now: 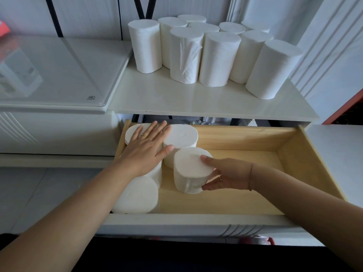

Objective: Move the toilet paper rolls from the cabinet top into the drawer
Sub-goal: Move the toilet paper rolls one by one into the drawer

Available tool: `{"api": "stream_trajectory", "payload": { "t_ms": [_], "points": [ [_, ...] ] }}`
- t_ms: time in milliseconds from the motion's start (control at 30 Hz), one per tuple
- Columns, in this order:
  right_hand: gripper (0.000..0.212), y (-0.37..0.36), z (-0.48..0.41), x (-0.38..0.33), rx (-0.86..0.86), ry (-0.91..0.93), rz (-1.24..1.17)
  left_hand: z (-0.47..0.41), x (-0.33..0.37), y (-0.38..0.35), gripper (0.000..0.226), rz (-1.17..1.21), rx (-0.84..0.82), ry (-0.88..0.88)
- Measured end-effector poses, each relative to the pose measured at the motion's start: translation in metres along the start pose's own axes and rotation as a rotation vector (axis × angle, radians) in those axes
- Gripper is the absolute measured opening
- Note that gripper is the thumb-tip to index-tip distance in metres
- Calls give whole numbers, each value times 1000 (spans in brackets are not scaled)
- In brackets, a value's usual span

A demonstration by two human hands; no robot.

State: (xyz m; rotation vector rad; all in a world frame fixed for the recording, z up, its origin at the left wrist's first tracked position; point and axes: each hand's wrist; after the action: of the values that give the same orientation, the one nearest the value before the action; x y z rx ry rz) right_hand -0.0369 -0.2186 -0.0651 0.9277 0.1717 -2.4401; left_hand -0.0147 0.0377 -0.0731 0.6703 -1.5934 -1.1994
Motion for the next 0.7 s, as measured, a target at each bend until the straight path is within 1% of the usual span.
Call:
{"api": "stream_trajectory", "payload": {
  "t_ms": [100,233,333,400,567,700],
  "points": [
    [49,-3,-3,-1,-43,6,-31,0,0,2,61,6,-27,-38],
    [42,-9,-9,-5,-75,43,-65,0,-1,1,66,-7,-35,-42],
    [58,-17,-14,-5,-79,30,-100,0,0,1,68,-17,-36,-39],
    [63,-22,-16,-5,-73,27,-106,0,1,1,68,-23,-35,-36],
    [62,-27,-16,-7,-71,45,-106,-1,0,-1,69,-34,-33,-28],
    [61,-27,-15,-8,-83,63,-49,-3,1,-5,68,-43,-20,-34]
  ]
}}
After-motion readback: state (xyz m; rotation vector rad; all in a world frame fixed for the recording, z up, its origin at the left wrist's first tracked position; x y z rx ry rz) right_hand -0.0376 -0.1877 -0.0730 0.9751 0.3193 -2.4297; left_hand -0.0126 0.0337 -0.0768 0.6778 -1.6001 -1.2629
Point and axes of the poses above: each hand's wrist, its own z-axis away from the middle knuckle, its own y-axis out of the back of the hand, x = y × z, and after that the axes turned 11 degrees about z, right-handed
